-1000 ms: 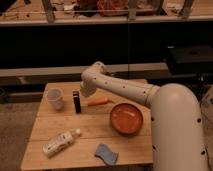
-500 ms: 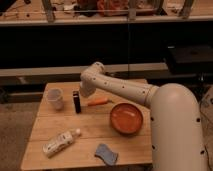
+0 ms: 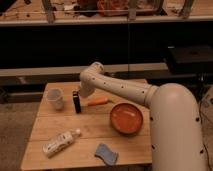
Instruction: Knock the eraser over
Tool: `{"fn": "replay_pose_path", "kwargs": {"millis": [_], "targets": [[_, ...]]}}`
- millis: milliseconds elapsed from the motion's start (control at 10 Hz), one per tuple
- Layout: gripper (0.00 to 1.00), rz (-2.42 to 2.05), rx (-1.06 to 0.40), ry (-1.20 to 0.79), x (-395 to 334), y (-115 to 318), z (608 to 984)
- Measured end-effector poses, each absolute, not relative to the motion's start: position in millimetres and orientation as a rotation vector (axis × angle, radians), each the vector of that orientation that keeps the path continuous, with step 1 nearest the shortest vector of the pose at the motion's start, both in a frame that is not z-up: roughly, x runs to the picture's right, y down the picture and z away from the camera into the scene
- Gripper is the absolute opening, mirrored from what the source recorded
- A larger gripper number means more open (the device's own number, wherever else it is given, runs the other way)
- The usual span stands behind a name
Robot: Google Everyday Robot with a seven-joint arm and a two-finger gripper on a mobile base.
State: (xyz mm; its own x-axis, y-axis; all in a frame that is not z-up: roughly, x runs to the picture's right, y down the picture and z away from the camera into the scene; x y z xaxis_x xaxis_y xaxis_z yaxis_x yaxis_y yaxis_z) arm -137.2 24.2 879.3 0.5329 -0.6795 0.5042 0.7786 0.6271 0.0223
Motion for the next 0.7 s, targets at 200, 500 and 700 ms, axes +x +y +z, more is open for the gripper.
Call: {"fn": "replay_pose_path", "kwargs": {"millis": [200, 500, 700], "targets": [[0.09, -0.881, -0.216, -0.506, -139.7, 25.9, 879.2], [0.09, -0.890, -0.213, -0.512, -143.9, 26.3, 878.2], [0.09, -0.893, -0.212, -0.515, -144.7, 26.8, 878.0]]}}
